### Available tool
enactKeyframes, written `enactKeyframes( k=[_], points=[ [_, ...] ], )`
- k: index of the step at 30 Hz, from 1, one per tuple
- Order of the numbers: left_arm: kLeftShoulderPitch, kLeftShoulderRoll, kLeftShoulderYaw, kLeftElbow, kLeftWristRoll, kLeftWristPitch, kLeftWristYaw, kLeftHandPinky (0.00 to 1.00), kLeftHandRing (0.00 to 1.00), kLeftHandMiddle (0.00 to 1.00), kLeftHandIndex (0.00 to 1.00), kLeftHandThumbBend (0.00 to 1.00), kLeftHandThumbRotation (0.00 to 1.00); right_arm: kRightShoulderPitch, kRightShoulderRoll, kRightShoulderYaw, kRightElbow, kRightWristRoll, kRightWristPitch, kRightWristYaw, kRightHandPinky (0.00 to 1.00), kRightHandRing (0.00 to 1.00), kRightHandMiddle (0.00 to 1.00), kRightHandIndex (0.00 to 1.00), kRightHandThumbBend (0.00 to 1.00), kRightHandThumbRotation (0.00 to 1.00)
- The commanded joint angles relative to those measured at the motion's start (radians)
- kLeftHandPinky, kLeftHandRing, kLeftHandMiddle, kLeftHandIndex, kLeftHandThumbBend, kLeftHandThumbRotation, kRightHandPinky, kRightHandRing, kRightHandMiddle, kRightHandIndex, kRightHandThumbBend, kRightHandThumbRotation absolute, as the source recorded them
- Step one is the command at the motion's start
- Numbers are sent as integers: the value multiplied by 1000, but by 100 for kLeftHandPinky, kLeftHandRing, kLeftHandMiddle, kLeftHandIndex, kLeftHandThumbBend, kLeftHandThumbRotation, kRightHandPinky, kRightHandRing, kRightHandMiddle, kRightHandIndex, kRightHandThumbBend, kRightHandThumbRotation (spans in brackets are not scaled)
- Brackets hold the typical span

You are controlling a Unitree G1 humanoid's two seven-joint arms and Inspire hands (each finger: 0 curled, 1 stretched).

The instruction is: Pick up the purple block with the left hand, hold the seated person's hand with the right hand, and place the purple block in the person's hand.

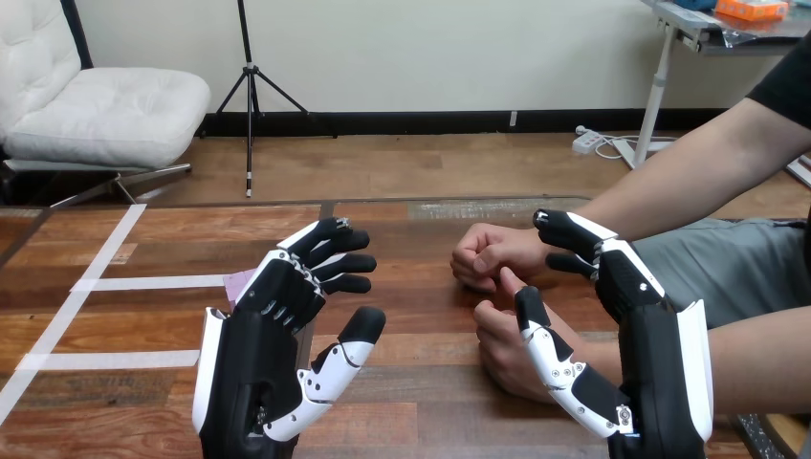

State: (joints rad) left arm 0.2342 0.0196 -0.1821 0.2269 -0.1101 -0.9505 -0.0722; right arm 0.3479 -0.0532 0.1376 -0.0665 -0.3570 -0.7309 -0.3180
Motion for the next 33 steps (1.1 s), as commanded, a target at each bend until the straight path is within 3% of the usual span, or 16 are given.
enactKeyframes(
  k=[1,33],
  points=[
    [-5,-44,3,-20,0,0,0,62,67,73,74,60,33,-63,13,-17,-3,10,-5,4,72,78,78,74,33,17],
    [2,-45,3,-33,-2,-6,1,61,67,73,74,61,34,-52,17,-27,-8,-6,-12,3,71,77,78,74,33,19]
  ],
)
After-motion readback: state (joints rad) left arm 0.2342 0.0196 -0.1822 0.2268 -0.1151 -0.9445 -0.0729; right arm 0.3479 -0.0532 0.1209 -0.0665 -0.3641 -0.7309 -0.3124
